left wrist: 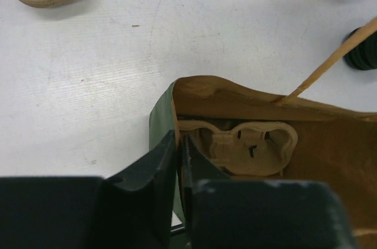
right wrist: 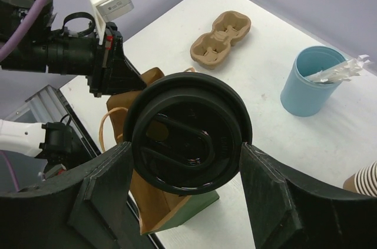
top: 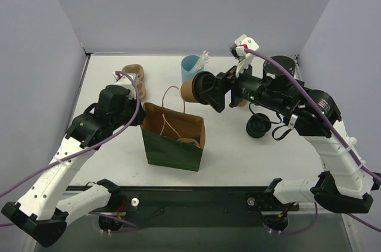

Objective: Pack the takeout coffee

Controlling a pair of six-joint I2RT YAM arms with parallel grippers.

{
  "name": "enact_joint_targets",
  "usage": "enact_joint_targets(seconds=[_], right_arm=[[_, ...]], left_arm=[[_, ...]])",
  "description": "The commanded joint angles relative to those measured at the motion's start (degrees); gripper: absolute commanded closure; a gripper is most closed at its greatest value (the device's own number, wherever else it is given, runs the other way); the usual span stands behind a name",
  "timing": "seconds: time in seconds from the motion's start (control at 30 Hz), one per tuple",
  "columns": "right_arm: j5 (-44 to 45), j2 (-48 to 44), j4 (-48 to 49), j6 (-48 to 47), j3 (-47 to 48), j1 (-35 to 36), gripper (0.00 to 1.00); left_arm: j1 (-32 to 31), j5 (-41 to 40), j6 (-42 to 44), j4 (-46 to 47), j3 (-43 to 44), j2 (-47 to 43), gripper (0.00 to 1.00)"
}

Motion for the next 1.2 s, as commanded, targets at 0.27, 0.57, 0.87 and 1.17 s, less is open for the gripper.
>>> enact_joint_targets(seconds=[0.27, 0.57, 0.87, 1.17], right_arm=[[-1.02, 1.03, 1.75, -4.48, -0.98, 6.11, 0.64], [7.85, 2.87, -1.24, -10.63, -0.54, 15.07, 0.65], [20.75, 5.51, -1.95, -14.14, 5.16, 22.54, 0.66], [25.87, 3.93, 2.70, -15.99, 5.88, 27.55, 0.66]], left_arm=[[0.31, 3.47, -0.51, 11.81, -0.33, -0.77, 1.00], [0.31, 3.56, -1.91, 22.10, -3.49, -2.43, 1.00], [0.40, -3.74, -7.19, 16.22, -2.53, -2.96, 1.00], [0.40, -5.68, -11.32, 11.56, -0.51, -3.05, 1.00]])
